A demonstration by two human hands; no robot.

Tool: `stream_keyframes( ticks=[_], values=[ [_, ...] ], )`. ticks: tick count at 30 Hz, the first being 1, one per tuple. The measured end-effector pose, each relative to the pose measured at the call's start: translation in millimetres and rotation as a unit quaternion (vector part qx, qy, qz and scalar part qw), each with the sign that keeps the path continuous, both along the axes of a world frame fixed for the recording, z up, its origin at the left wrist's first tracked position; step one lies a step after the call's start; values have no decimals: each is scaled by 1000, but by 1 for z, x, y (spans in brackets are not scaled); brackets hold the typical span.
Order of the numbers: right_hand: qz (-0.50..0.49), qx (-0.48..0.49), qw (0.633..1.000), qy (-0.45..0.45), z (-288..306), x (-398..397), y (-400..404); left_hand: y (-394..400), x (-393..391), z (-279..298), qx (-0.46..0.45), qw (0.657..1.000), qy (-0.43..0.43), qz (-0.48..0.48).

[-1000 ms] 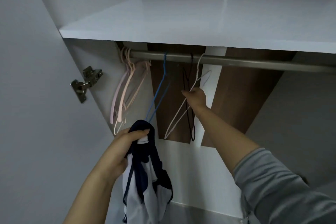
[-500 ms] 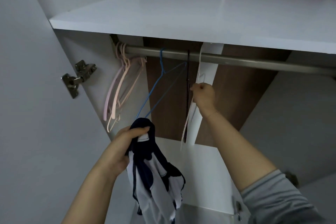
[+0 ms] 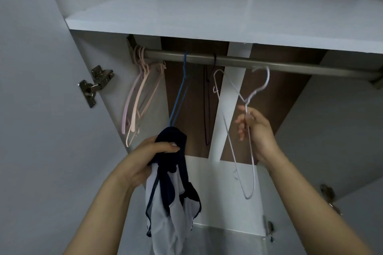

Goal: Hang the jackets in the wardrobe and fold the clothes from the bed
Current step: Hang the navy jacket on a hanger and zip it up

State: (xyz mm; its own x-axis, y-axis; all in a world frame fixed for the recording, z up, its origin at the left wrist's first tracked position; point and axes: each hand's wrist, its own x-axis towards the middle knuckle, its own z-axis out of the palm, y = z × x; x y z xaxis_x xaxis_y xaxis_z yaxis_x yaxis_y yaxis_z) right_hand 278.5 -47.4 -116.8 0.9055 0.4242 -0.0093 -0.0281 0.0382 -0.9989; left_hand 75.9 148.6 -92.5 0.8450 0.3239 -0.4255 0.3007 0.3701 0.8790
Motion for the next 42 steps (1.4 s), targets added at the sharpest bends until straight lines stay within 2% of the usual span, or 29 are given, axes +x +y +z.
stream_keyframes(
  ticks=[2, 6, 8, 10, 12, 15, 17, 22, 27, 29, 31, 33, 35, 37, 39, 42],
  values=[
    [-6, -13, 1000, 27, -27, -17, -16, 7, -5, 7, 29, 998, -16, -62],
    [-73, -101, 990, 66, -56, -38, -37, 16, -16, 19, 123, 976, -26, -180],
    [-97, -154, 983, 37, -57, -46, -50, 19, -18, 23, 176, 963, -13, -206],
    [-129, -211, 968, -34, -53, -56, -68, 25, -22, 25, 207, 955, 2, -212],
    [-141, -192, 969, -66, -56, -67, -89, 32, -28, 26, 223, 948, 15, -225],
    [-149, -97, 984, -19, -56, -89, -111, 42, -36, 24, 232, 950, 26, -206],
    [-135, -68, 988, -11, -52, -103, -123, 47, -41, 24, 238, 956, 26, -171],
    [25, -91, 995, -11, -31, -133, -138, 46, -46, 36, 238, 957, 20, -167],
    [123, -178, 976, -36, -29, -152, -120, 22, -43, 50, 209, 963, 2, -171],
    [142, -216, 964, -67, -30, -155, -112, 9, -43, 57, 273, 941, 12, -198],
    [152, -215, 960, -91, -32, -156, -106, -6, -42, 65, 367, 900, 30, -232],
    [134, -218, 960, -110, -34, -157, -100, -22, -42, 74, 448, 852, 44, -268],
    [102, -223, 960, -136, -38, -158, -92, -39, -43, 80, 485, 825, 41, -287],
    [76, -217, 964, -134, -42, -161, -80, -58, -44, 85, 491, 821, 17, -292],
    [77, -192, 971, -123, -45, -163, -67, -76, -48, 87, 459, 833, -34, -305],
    [67, -82, 992, -61, -37, -161, -56, -84, -51, 82, 437, 843, -100, -298]
  ],
)
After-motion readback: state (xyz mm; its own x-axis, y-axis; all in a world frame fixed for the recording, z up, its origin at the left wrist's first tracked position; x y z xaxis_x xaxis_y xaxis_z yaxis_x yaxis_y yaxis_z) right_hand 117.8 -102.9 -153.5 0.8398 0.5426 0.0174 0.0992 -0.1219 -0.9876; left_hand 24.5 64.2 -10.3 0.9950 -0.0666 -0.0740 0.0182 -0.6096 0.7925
